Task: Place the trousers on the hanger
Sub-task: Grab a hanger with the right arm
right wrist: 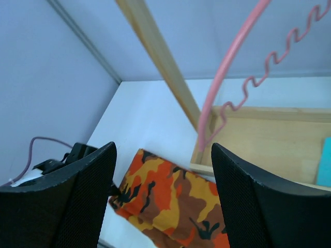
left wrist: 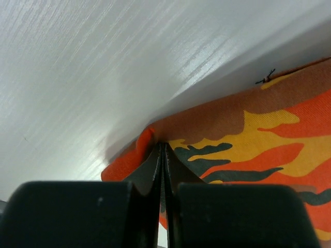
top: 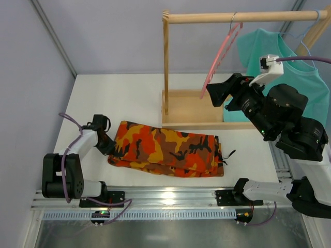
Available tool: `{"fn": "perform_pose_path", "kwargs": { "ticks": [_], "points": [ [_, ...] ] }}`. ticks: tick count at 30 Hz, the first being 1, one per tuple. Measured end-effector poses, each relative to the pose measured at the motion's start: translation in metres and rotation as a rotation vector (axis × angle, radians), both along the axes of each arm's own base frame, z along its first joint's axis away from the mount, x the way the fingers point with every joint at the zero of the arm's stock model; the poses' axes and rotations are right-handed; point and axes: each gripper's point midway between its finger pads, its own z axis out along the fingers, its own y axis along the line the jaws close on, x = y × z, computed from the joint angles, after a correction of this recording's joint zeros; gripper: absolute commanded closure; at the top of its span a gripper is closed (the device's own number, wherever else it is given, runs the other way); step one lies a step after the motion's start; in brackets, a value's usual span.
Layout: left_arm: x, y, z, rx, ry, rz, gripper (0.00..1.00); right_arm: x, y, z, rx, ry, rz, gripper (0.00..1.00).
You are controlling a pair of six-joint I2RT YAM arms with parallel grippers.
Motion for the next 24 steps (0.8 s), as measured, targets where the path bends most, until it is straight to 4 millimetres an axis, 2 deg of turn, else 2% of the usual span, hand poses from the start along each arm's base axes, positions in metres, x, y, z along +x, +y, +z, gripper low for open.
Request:
{"fn": "perform_pose_path", "kwargs": {
  "ticks": [4, 6, 7, 9, 10, 12, 13, 15, 18, 21, 24],
  "points": [
    [0.000, 0.003, -0.003, 0.001, 0.009, 0.014, 0.99, 0.002, -0.039, 0.010, -0.018, -0.053, -0.145, 0.23],
    [0.001, 0.007, 0.003, 0.015, 0.007, 0.015, 0.86, 0.004, -0.052, 0.013, -0.028, -0.069, -0.200, 0.23],
    [0.004, 0.009, 0.011, 0.027, -0.003, 0.010, 0.63, 0.004, -0.059, 0.016, -0.027, -0.077, -0.231, 0.22],
    [0.016, 0.012, 0.036, 0.043, -0.060, -0.005, 0.37, 0.006, -0.068, 0.020, -0.021, -0.089, -0.274, 0.20],
    [0.023, 0.012, 0.049, 0.046, -0.098, -0.010, 0.34, 0.007, -0.069, 0.022, -0.020, -0.092, -0.290, 0.19],
    [0.046, 0.011, 0.091, 0.043, -0.232, -0.026, 0.28, 0.012, -0.069, 0.023, -0.024, -0.093, -0.316, 0.18],
    [0.055, 0.009, 0.110, 0.034, -0.296, -0.036, 0.00, 0.015, -0.067, 0.022, -0.027, -0.091, -0.327, 0.18],
    [0.065, 0.002, 0.152, 0.003, -0.435, -0.075, 0.00, 0.024, -0.059, 0.019, -0.039, -0.084, -0.345, 0.17],
    [0.064, -0.016, 0.194, -0.070, -0.589, -0.147, 0.00, 0.036, -0.047, 0.013, -0.061, -0.073, -0.363, 0.16],
    [0.058, -0.042, 0.213, -0.136, -0.661, -0.252, 0.00, 0.053, -0.037, 0.000, -0.103, -0.053, -0.388, 0.17],
    [0.051, -0.074, 0.215, -0.189, -0.664, -0.382, 0.00, 0.069, -0.036, -0.014, -0.149, -0.027, -0.427, 0.16]
  ]
}}
